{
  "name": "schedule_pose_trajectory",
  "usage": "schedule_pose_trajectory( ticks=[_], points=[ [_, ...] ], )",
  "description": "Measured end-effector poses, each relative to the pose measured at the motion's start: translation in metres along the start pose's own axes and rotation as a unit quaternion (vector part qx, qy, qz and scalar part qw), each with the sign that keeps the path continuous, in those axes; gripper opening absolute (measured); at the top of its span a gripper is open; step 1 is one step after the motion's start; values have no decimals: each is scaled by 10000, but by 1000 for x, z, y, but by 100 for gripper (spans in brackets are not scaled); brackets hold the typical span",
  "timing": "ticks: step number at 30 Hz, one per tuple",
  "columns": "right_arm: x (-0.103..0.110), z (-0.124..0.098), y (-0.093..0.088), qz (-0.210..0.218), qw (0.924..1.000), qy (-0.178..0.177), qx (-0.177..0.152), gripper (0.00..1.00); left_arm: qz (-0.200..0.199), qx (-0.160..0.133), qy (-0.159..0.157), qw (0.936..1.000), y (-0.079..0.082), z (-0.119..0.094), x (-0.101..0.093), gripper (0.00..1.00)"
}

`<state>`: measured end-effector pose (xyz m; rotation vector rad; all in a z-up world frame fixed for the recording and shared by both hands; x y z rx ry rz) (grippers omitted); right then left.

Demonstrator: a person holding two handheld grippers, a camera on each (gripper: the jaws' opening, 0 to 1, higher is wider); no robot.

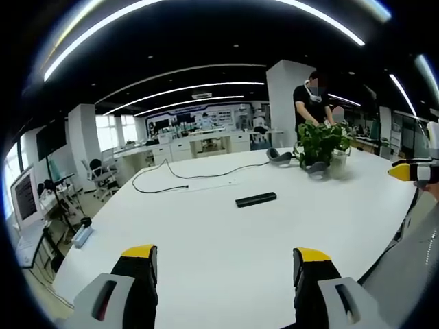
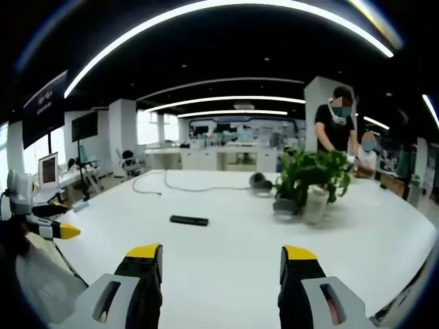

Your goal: Press the specified remote control buttons in sequence, fully releasing each button before pressing the next.

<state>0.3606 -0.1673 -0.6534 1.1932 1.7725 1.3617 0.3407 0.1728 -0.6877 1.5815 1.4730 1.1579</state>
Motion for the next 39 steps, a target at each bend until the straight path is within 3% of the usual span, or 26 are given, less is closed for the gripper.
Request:
schedule_pose_trajectory(
  ticks=[39],
  points=[
    [7,4,-5,-135,9997,139,178,65,161,142,-101,9997,-5,1,-5,83]
  ],
)
Point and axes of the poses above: the point that each gripper's makers call its tool centre point, and the gripper's own axes: z roughly forward along the fingers, x roughly to its left, y roughly out of its top, the point moved 1 cm from there along -z, roughly backward along the fingers, and after that the axes turned 9 degrees about y, right-handed, at the moved point
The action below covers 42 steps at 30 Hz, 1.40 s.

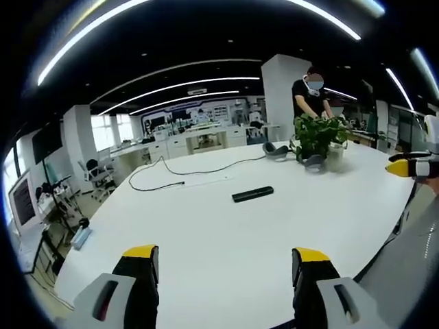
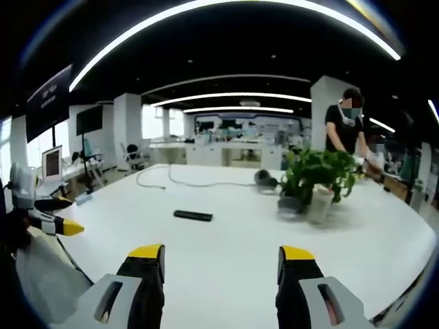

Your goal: Press the specified remote control buttons in sequence, fully releasing each button before pressing the next.

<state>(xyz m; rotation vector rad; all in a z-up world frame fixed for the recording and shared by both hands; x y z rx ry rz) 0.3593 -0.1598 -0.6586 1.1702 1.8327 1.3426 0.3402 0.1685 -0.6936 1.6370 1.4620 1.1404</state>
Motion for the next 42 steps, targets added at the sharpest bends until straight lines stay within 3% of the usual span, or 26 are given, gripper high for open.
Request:
schedule_pose_trajectory(
  ticks=[9,14,25,31,35,42],
  points=[
    [-3,-1,0,37,10000,-56,-17,63,102,38,-4,9999,0,2,0,83],
    [-3,-2,0,68,10000,-34,-4,60,100,-143,-111,9998,8,-2,-4,78],
    [0,-2,-3,156,9998,62,103,43,322,-141,-350,9988,18,5,-4,77],
    [-2,-3,-6,-77,9997,-31,233,34,346,-106,-598,9976,35,20,-2,76],
    [0,-3,-8,-45,9995,45,323,26,625,-125,-737,9952,48,35,1,74],
    [2,-2,-14,-61,9984,106,547,14,748,-80,-1109,9910,70,61,-3,74]
  ],
)
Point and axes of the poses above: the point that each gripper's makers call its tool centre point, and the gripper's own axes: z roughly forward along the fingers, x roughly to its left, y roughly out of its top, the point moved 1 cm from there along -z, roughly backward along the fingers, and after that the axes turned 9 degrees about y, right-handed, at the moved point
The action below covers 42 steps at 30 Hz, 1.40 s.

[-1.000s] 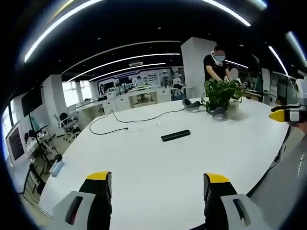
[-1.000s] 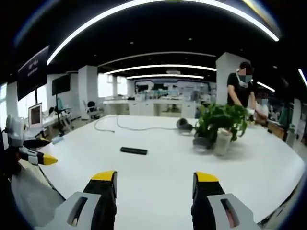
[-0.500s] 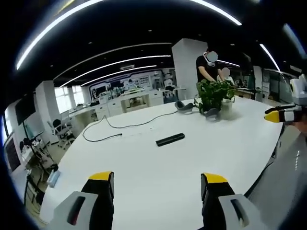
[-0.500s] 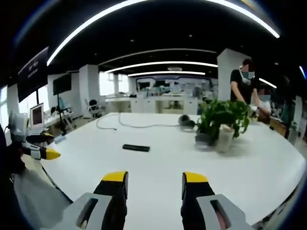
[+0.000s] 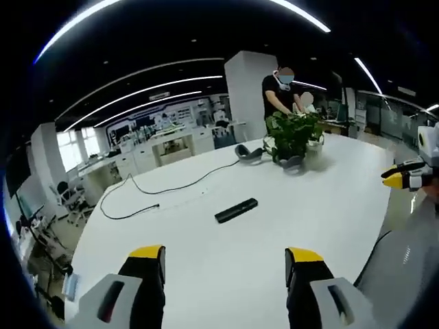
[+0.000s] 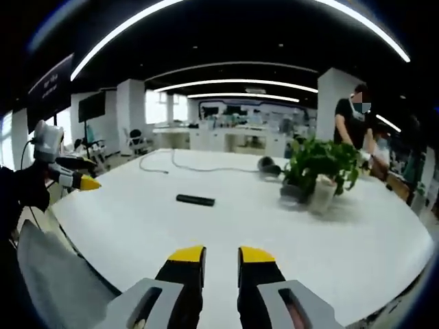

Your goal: Press the specified remote control buttons in sequence, fully releasing each button before pressing the next.

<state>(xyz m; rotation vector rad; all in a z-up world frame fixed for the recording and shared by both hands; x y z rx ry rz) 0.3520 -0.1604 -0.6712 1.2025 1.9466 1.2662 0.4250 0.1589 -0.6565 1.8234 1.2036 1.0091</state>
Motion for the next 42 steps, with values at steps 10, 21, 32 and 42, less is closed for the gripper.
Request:
schedule_pose_trajectory(
  ticks=[10,21,32,42],
  points=[
    [-1,2,-11,-254,9988,-55,407,0,494,141,-689,9963,31,51,-6,74],
    [-6,3,-20,-445,9964,-201,690,0,1214,340,-1334,9830,55,115,-19,72],
    [-12,5,-28,-440,9940,-350,940,0,1988,775,-1894,9584,59,170,-26,70],
    [-14,5,-35,-303,9922,-417,1134,0,2726,1410,-2612,9152,41,209,-33,57]
  ],
)
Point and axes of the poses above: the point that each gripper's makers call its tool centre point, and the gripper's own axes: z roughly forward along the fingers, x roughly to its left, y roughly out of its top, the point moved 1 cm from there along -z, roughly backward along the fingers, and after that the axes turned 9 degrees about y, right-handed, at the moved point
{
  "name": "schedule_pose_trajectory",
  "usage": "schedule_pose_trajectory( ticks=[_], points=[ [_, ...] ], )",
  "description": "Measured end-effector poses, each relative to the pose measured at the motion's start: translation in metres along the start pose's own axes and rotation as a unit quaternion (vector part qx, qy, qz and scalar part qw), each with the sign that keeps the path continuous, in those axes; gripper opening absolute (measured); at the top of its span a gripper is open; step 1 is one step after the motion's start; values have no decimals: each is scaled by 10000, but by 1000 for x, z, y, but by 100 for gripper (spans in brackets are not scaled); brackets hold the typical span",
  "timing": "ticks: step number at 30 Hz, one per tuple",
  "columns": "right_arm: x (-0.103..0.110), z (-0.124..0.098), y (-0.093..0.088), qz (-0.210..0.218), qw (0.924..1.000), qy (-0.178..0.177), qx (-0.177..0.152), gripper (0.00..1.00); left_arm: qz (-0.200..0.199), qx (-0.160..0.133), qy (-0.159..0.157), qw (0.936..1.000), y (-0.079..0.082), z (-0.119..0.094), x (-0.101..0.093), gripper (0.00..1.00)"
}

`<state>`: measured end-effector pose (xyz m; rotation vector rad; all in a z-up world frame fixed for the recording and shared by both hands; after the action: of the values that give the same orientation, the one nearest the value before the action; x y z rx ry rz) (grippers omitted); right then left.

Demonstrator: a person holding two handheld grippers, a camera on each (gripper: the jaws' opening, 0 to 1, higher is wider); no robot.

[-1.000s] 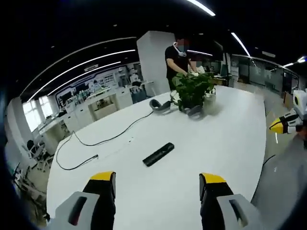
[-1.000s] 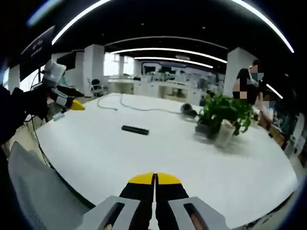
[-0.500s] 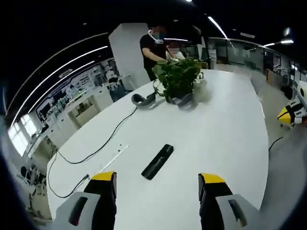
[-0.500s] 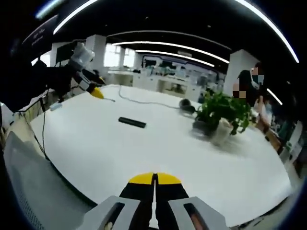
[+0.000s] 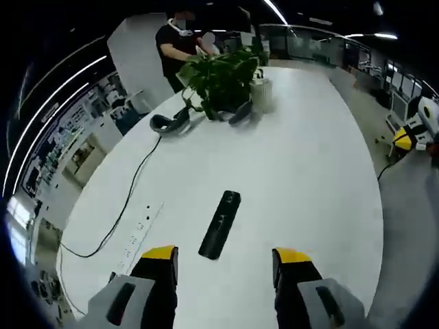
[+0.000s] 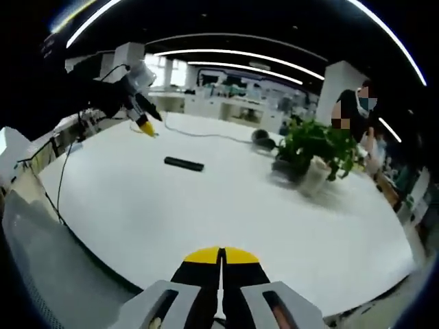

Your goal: Press the specified remote control buttons in sequence, fully releasing each button before pressing the next.

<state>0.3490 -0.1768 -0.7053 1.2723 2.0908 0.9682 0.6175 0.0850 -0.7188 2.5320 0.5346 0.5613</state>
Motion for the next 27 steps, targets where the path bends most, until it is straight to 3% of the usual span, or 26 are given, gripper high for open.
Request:
schedule_pose_trajectory(
  ticks=[11,14,16,18,27],
  points=[
    [-2,3,-8,23,9997,-61,238,0,328,513,-793,9950,-9,57,5,54],
    [-2,4,-10,48,9995,-52,301,0,386,615,-810,9941,-13,72,8,50],
    [-2,4,-11,51,9993,-54,353,0,278,923,-787,9922,-24,81,10,48],
    [-1,5,-13,59,9991,-15,412,0,489,1118,-890,9885,-33,89,10,45],
    [0,8,-17,59,9984,6,559,0,569,1249,-1097,9844,-44,114,4,45]
  ],
)
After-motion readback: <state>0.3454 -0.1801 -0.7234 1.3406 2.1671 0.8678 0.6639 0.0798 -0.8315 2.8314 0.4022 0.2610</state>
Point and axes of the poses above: the point that each gripper's makers call its tool centre point, and the gripper's own axes: z roughly forward along the fingers, x roughly to its left, y roughly out of its top, the point moved 1 cm from there along -z, roughly backward along the fingers, and after that the axes turned 9 degrees about y, right-handed, at the moved point
